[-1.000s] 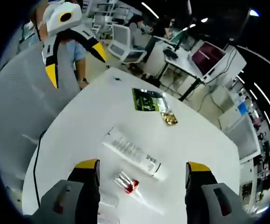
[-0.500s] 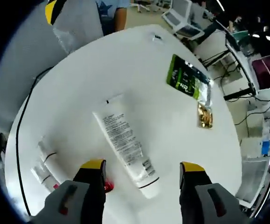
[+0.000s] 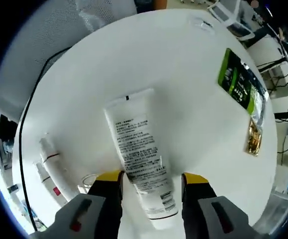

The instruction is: Arrange the skincare products in the storage area until every visible bottle or jar stands upright without overlapping.

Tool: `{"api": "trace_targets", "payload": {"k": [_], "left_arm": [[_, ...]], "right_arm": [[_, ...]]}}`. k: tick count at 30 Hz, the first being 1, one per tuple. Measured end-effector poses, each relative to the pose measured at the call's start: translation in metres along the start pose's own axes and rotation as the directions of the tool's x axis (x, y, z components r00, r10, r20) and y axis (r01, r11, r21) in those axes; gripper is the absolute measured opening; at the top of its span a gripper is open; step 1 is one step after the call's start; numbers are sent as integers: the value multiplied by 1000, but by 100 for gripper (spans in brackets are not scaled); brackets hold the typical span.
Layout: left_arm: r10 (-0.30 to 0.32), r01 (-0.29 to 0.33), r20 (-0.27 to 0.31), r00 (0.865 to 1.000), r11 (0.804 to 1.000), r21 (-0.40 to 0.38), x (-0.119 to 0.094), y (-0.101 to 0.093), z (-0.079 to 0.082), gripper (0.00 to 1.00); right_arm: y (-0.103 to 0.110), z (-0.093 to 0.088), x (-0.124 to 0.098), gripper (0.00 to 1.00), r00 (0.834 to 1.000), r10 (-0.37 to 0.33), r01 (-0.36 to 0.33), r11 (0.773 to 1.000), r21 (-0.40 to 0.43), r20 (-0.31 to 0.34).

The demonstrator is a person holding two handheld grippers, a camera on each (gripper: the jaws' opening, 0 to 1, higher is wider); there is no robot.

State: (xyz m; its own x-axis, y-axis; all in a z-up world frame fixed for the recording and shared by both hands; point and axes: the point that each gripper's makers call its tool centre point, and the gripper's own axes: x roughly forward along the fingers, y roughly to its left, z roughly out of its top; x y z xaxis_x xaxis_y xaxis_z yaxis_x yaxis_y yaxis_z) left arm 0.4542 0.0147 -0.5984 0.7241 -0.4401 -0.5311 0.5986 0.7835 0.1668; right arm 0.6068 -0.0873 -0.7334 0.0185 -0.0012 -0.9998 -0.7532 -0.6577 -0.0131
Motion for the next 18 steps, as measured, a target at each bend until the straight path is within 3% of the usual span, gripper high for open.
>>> {"api": "trace_targets", "payload": {"k": [2,3,8,10,11,15,18], "left_arm": [[-1,1,-9,1000,1000,-3,0,0,-2,54],[-2,2,-8,1000,1000,-2,0,0,-2,53],[-4,4,-11,1000,1000,-3,0,1,-3,51],[-6,6,-14,1000,1000,-3,0,0,-4,51],[-6,6,-16,1000,1000,-2,0,1,-4,51],[-6,6,-20,1000,1000,-2,0,1,-5,51],[4,-4,-8,1000,1000,4,0,3,-3,52]], "right_arm": [[6,-2,-1,40,999,33,-33,999,6,-15],[4,0,0,40,999,39,-40,998,-38,-10],[3,-2,0,40,999,36,-36,999,-12,-22],[3,-3,-1,38,1000,31,-31,999,8,4],[2,-1,-1,32,999,30,-30,999,22,19],[5,-1,1,25,998,12,-13,1000,28,55],[-2,1,-1,21,993,-72,63,994,84,98]]}}
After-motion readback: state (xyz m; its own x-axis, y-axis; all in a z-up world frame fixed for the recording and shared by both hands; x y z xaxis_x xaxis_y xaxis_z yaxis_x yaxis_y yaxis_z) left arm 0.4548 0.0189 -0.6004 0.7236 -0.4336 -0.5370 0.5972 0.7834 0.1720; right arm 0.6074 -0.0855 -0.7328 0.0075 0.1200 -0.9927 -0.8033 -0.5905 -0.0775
